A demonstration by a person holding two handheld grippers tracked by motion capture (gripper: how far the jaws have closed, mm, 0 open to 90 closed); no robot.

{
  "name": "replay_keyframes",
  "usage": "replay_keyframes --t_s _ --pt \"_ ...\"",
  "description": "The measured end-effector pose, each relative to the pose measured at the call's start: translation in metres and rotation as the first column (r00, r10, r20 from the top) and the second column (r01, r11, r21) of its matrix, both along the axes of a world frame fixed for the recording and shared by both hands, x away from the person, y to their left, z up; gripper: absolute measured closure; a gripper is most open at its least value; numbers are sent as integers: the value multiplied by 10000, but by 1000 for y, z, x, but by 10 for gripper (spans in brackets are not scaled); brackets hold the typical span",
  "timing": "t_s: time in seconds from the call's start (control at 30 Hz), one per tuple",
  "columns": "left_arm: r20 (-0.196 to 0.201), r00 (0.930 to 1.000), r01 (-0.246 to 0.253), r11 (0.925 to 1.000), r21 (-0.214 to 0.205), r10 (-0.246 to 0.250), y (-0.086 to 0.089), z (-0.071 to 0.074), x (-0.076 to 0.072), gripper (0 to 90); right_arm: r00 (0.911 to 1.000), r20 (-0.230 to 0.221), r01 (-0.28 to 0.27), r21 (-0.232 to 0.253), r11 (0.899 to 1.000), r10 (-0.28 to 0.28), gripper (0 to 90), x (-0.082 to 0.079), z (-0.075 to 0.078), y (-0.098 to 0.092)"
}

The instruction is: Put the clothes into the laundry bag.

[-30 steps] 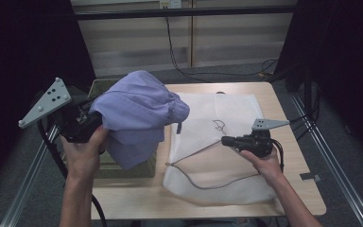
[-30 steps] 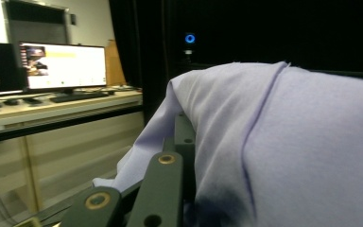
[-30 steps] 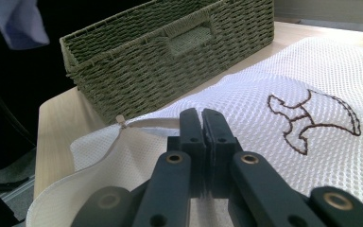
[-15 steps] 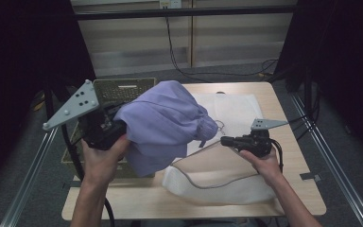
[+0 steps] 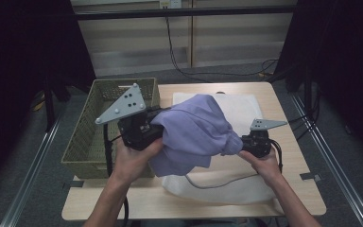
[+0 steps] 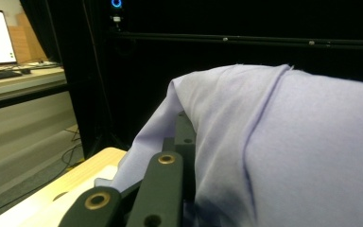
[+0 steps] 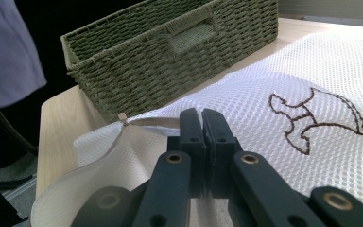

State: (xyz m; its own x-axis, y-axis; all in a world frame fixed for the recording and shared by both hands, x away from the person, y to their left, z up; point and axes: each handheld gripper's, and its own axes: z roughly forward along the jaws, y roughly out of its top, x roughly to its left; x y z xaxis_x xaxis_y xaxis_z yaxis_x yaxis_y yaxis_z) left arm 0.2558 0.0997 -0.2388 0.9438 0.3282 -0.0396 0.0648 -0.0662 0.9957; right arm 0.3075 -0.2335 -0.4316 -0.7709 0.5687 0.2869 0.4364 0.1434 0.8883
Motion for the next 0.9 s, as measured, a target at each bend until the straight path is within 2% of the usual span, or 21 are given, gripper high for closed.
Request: replay_keyframes --t_s 0.07,0.17,0.23,0.3,0.6,0.7,0.77,0.9 --pt "-27 9999 103 9999 22 -103 -6 -3 0 833 10000 -57 7 62 10000 -7 885 0 0 0" --pt "-102 9997 213 9993 304 -210 -13 -8 1 833 10000 -91 3 93 10000 -2 885 0 0 -1" --pt "-197 9994 288 9992 287 -283 -18 -13 2 833 9999 -126 7 111 9999 -5 886 0 0 -1" --pt "-255 9992 324 9982 501 -311 -21 -19 4 832 9999 -119 2 116 9999 -1 885 0 0 -1" --pt "-920 9951 364 9992 158 -348 -28 -51 16 831 9999 -108 -26 83 10000 26 885 1 0 0" --pt "-983 9943 444 9986 285 -415 -32 -60 20 830 9999 -88 -48 104 9999 49 885 2 0 0" --pt "-1001 9940 461 9987 230 -436 -35 -64 22 829 9999 -129 -54 105 9999 55 885 2 -1 0" --pt "-1042 9935 520 9974 501 -465 -41 -74 25 829 9999 -152 -38 103 9999 39 885 2 -2 -1"
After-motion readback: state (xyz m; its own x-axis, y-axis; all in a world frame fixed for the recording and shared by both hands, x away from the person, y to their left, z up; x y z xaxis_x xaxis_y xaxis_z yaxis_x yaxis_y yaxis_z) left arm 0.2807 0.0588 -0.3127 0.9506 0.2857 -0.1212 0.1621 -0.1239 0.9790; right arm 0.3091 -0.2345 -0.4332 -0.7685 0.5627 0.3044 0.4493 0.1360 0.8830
